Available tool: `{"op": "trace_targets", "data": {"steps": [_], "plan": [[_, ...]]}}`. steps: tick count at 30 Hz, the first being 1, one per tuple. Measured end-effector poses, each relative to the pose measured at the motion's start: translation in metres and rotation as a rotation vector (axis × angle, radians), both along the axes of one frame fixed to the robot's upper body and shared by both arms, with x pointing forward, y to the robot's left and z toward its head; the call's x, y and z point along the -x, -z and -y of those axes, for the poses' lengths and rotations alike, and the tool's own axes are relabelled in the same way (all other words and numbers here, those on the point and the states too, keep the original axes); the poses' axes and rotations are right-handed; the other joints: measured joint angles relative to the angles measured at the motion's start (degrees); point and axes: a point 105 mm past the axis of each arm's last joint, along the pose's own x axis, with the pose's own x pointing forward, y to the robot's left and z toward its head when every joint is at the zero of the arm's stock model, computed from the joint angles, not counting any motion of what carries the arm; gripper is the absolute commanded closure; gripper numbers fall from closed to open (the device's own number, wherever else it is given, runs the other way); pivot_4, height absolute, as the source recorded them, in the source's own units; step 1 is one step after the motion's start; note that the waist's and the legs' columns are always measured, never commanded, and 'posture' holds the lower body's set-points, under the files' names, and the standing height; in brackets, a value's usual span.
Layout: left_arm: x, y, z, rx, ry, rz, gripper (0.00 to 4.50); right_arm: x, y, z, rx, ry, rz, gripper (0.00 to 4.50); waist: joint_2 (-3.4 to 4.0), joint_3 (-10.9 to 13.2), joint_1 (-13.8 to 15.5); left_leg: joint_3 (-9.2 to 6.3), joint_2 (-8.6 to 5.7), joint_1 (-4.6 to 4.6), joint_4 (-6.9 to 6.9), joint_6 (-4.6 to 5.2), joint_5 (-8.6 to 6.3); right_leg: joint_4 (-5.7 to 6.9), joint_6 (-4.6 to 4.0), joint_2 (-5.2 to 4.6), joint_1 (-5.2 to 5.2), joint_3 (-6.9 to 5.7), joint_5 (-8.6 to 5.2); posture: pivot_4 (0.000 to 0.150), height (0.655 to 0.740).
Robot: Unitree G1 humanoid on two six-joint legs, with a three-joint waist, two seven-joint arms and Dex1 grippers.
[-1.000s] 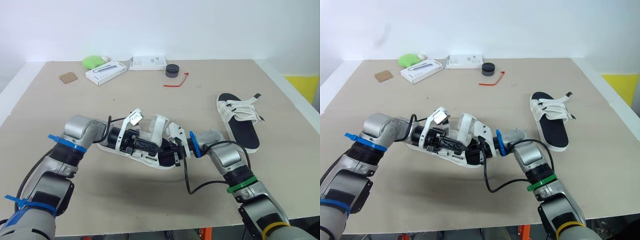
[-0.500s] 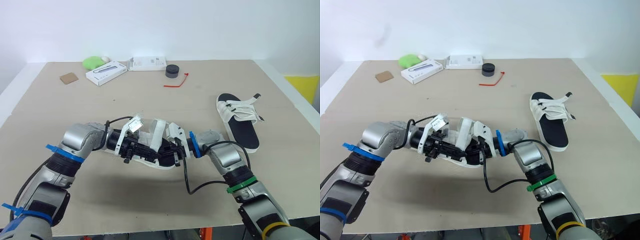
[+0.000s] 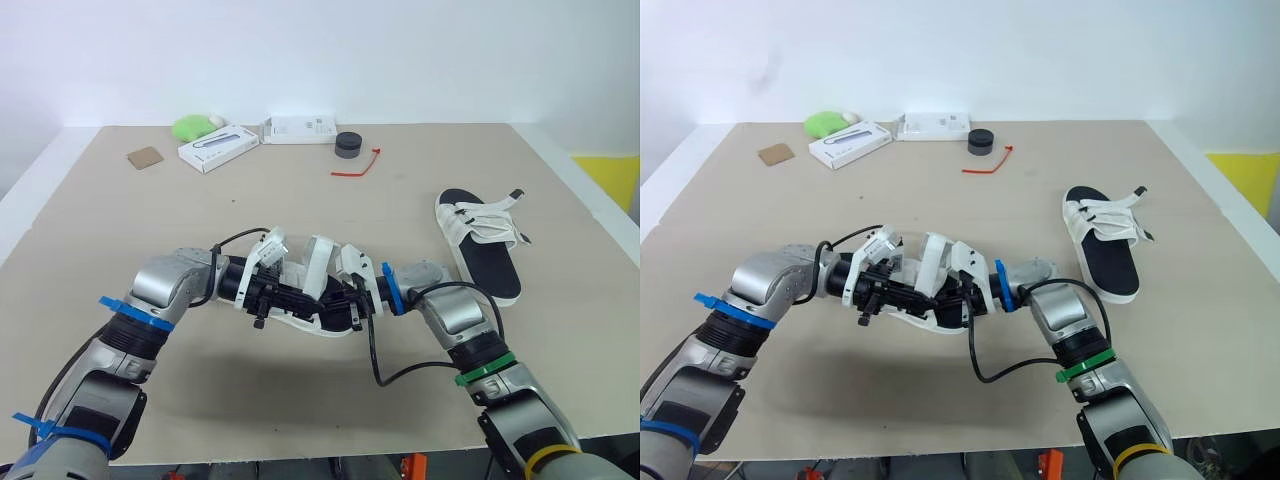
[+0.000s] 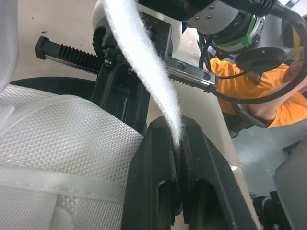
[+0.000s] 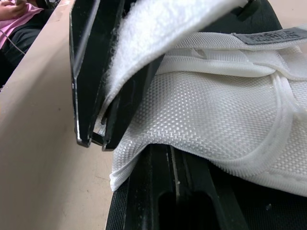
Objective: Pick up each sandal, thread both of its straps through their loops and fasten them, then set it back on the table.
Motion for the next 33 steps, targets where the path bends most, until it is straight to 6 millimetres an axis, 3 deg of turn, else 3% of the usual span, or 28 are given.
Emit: {"op": "trace_targets", "data": {"steps": [14, 17, 24, 25, 30, 33], "plan": [[0.014, 0.009, -0.007, -0.018, 0.095, 0.217, 4.48, 0.003, 0.001, -0.004, 0.002, -0.017, -0.001, 4.50, 0.01, -0.19, -0.05, 0.00, 0.00, 0.01, -0.18, 0.06, -0.04, 0.00, -0.13, 0.00, -0.03, -0.01, -0.15, 0.150, 0.7400], [0.016, 0.010, -0.007, -0.023, 0.112, 0.244, 3.50, 0.003, 0.001, -0.004, 0.002, -0.017, -0.001, 4.50, 0.03, -0.27, -0.05, 0.00, 0.00, 0.02, -0.18, 0.07, -0.05, 0.00, -0.14, 0.00, -0.03, -0.01, -0.16, 0.150, 0.7400], [0.022, 0.010, -0.003, -0.007, 0.152, 0.250, 0.25, 0.000, 0.003, 0.000, 0.012, 0.002, -0.008, 4.50, 0.15, -0.65, 0.02, 0.00, 0.00, 0.08, -0.08, 0.06, -0.03, 0.00, -0.33, 0.00, 0.03, 0.00, -0.25, 0.150, 0.7400], [0.022, 0.010, -0.002, -0.005, 0.154, 0.249, 0.07, -0.001, 0.004, 0.000, 0.012, 0.009, -0.008, 4.50, 0.13, -0.67, 0.02, 0.00, 0.00, 0.10, -0.05, 0.08, -0.01, 0.00, -0.34, 0.00, 0.02, 0.00, -0.23, 0.150, 0.7400], [0.019, 0.006, 0.000, 0.004, 0.125, 0.201, 0.07, -0.002, 0.004, 0.000, 0.014, 0.019, -0.007, 4.50, 0.13, -0.68, 0.00, 0.01, -0.04, 0.16, 0.03, 0.11, 0.04, 0.00, -0.33, -0.03, -0.04, 0.05, -0.22, 0.150, 0.7400], [0.015, -0.005, 0.005, 0.060, 0.077, 0.073, 0.07, -0.001, 0.004, 0.001, 0.011, 0.017, -0.008, 4.50, 0.10, -0.66, 0.05, -0.04, -0.05, 0.09, 0.02, 0.11, 0.04, 0.00, -0.33, -0.01, -0.05, 0.01, -0.21, 0.150, 0.7400]]}}
